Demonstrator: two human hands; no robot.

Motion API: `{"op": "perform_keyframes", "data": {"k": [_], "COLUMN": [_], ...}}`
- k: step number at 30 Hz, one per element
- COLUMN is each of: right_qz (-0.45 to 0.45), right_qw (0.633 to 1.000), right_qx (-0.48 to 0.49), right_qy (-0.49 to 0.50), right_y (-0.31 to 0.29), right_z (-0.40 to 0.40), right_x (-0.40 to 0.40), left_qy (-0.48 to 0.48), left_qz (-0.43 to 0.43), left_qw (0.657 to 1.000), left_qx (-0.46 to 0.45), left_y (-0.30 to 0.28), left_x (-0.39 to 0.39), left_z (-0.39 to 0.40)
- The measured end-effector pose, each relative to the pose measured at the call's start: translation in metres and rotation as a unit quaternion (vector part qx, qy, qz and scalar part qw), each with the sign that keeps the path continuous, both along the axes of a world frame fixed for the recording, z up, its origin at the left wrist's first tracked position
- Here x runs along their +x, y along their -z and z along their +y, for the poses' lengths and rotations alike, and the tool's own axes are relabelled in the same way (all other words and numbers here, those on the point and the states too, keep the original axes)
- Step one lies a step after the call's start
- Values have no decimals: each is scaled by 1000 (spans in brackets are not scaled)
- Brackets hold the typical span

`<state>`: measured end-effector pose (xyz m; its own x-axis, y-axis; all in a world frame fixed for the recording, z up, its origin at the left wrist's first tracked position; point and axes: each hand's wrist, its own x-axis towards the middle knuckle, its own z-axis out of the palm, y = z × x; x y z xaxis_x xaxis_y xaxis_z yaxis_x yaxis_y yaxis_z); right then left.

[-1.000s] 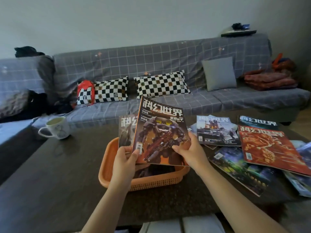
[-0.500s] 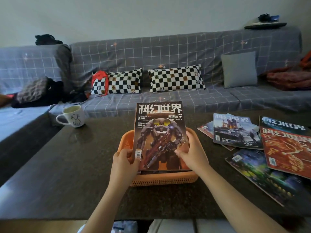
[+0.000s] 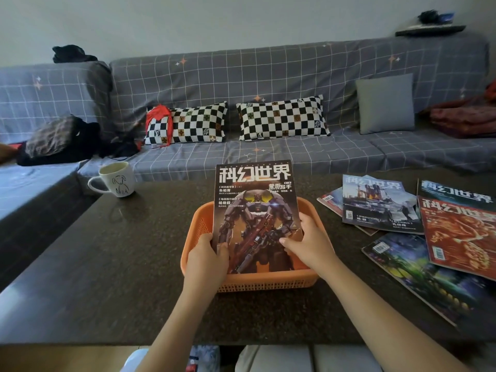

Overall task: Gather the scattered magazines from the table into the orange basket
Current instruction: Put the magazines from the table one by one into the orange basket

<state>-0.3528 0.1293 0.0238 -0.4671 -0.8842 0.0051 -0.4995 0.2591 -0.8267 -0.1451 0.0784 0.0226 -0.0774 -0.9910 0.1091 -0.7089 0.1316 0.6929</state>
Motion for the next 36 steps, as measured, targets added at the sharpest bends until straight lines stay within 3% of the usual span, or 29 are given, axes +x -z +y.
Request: {"op": "perform_keyframes", "data": {"k": [3, 7, 15, 17, 20, 23, 29, 36], "right_qz": [-33, 1, 1, -17, -47, -38, -23, -8], "right_qw": [999, 999, 998, 998, 998, 997, 990, 975], "right_qx": [4, 39, 69, 63, 16, -36, -83, -45], "right_qy": [4, 11, 8, 4, 29, 50, 113, 216], "right_y": [-2, -3, -8, -9, -14, -21, -21, 5], "right_z": [-1, -3, -1, 3, 14, 33, 79, 133], "right_x": [-1, 3, 6, 6, 2, -7, -48, -114], "left_qy": [4, 63, 80, 81, 82, 134, 228, 322], "left_qz": [3, 41, 94, 74, -2, 22, 55, 34], "left_qw": [1000, 995, 988, 990, 997, 988, 969, 945], "left_qx": [28, 62, 97, 84, -3, -69, -82, -48], "left_y": [-2, -5, -12, -14, -20, -28, -36, -20], "left_x": [-1, -8, -13, -18, -27, -46, -113, -196], "left_z": [-6, -10, -5, 1, 17, 36, 67, 92]}}
